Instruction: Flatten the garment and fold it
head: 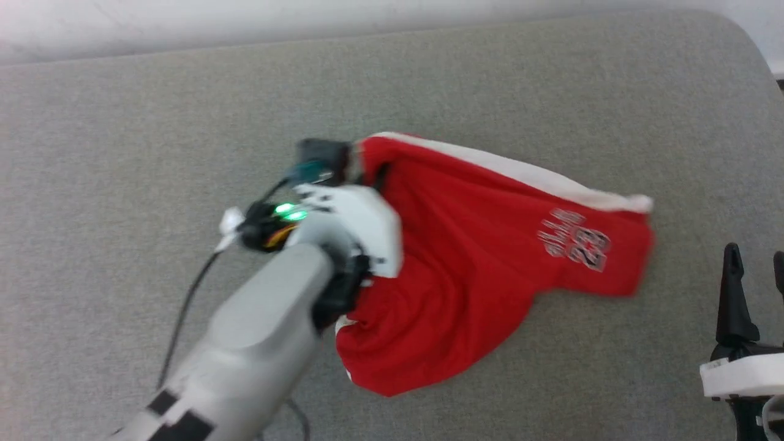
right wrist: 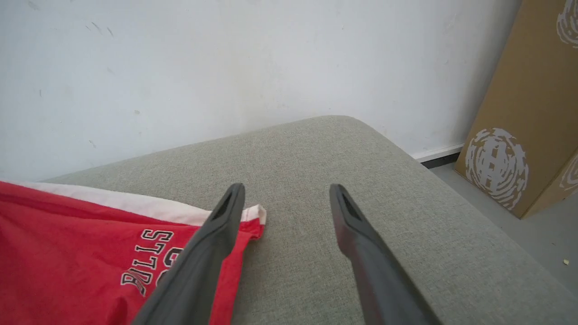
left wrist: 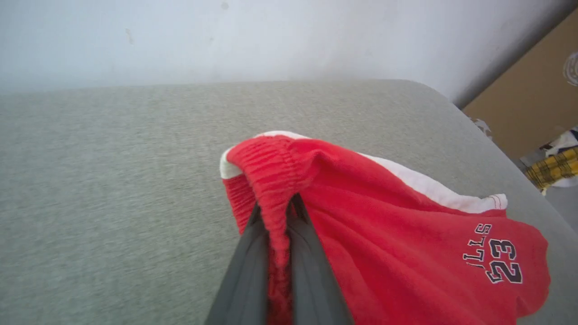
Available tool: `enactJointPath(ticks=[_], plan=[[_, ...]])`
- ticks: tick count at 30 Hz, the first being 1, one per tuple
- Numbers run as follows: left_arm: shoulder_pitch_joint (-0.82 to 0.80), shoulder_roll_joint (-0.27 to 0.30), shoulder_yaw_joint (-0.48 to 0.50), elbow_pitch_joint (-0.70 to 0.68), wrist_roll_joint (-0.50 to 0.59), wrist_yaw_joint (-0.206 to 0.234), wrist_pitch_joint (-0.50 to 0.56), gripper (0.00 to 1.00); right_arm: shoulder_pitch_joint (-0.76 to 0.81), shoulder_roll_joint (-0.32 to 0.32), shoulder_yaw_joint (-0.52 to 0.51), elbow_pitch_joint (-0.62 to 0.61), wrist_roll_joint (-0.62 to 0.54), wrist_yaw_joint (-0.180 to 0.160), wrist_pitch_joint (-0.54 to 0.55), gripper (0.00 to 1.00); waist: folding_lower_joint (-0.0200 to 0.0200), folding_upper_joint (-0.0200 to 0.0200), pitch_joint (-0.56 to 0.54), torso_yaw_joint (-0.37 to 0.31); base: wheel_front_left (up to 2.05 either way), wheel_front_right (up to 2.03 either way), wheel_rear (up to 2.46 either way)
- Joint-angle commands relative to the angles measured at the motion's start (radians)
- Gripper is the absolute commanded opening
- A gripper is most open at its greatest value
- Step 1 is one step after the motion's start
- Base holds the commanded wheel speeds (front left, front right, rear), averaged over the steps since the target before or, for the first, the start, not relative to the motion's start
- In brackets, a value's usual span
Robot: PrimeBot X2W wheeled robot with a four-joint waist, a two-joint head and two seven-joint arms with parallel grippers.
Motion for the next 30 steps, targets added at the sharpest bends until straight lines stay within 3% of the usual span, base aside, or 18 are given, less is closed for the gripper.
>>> enactJointPath(ticks=[1, 6, 10, 14, 19, 25, 30], plan=[[0.051, 0.052, 0.033, -0.035, -0.016, 0.025, -0.018, 0.0, 0.013, 0.0, -0.003, -0.008, -0.004, -0.001, 0.005, 1.0, 0.0, 0.0, -0.023, 0.022, 0.0, 0.0, 0.0], [0.22, 0.188, 0.114, -0.208, -0.065, 0.098, -0.039, 0.0, 0.032, 0.0, -0.02, -0.019, -0.005, -0.001, 0.025, 1.0, 0.0, 0.0, -0.031, 0.042, 0.0, 0.0, 0.0], [0.32, 0.232, 0.129, -0.336, -0.083, 0.138, -0.039, 0.0, 0.035, 0.0, -0.022, -0.028, -0.015, -0.001, 0.057, 1.0, 0.0, 0.0, -0.022, 0.072, 0.0, 0.0, 0.0], [0.346, 0.233, 0.124, -0.413, -0.081, 0.16, -0.04, 0.0, -0.012, 0.0, 0.018, -0.063, -0.036, -0.001, 0.128, 1.0, 0.0, 0.0, -0.001, 0.091, 0.0, 0.0, 0.0], [0.312, 0.229, 0.106, -0.459, -0.051, 0.175, -0.032, 0.0, -0.147, -0.021, 0.078, -0.072, -0.027, -0.001, 0.301, 1.0, 0.0, 0.0, 0.04, 0.107, 0.0, 0.0, 0.0], [0.246, 0.22, 0.086, -0.473, -0.019, 0.175, -0.016, 0.0, -0.329, -0.099, 0.133, 0.015, 0.013, -0.001, 0.575, 1.0, 0.0, 0.0, 0.097, 0.128, 0.0, 0.0, 0.0], [0.199, 0.2, 0.065, -0.467, 0.003, 0.169, -0.01, 0.0, -0.433, -0.143, 0.168, 0.091, 0.015, -0.001, 0.691, 1.0, 0.0, 0.0, 0.137, 0.153, 0.0, 0.0, 0.0]])
